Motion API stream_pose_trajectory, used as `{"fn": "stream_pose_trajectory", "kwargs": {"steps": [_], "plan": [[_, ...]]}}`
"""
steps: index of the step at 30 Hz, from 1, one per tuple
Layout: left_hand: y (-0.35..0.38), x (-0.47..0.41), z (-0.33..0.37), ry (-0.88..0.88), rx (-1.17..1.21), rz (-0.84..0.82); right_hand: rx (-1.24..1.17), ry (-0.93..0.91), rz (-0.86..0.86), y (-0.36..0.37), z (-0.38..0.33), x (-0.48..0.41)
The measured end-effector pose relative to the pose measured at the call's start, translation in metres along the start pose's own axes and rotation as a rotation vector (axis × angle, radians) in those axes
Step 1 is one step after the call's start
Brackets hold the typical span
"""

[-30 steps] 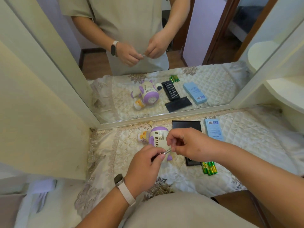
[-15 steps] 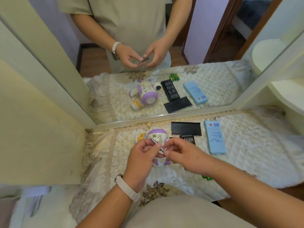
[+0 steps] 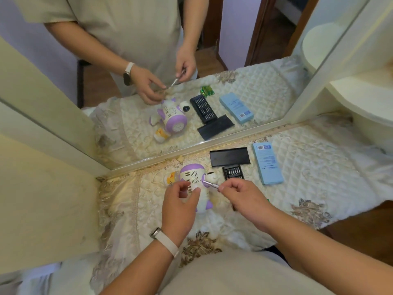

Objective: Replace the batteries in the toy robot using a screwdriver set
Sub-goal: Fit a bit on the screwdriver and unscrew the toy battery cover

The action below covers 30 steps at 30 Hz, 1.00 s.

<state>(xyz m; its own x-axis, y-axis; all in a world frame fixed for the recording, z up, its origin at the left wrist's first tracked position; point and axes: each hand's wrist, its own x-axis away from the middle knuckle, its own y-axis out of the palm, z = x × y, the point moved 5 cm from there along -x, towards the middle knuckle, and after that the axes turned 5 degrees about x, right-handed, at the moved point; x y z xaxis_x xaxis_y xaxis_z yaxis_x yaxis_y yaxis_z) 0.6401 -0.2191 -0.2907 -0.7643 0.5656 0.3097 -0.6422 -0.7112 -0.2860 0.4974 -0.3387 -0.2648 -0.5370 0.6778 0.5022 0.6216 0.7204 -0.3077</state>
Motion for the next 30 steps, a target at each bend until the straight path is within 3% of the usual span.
{"fn": "stream_pose_trajectory", "kwargs": {"steps": [4,10,22,30], "plan": [[0.003,-0.005,-0.013,0.081,-0.256,0.029,-0.010,0.013,0.034,-0.016,0.010,0.004],[0.024,-0.007,-0.036,0.016,-0.490,-0.055,-0.006,0.026,0.033,-0.032,0.018,0.006],[0.050,-0.005,-0.035,-0.056,-0.621,0.145,0.042,0.036,-0.007,-0.067,0.029,0.006],[0.053,-0.005,-0.024,-0.118,-0.628,0.187,0.091,0.016,-0.081,-0.086,0.027,-0.008]]}}
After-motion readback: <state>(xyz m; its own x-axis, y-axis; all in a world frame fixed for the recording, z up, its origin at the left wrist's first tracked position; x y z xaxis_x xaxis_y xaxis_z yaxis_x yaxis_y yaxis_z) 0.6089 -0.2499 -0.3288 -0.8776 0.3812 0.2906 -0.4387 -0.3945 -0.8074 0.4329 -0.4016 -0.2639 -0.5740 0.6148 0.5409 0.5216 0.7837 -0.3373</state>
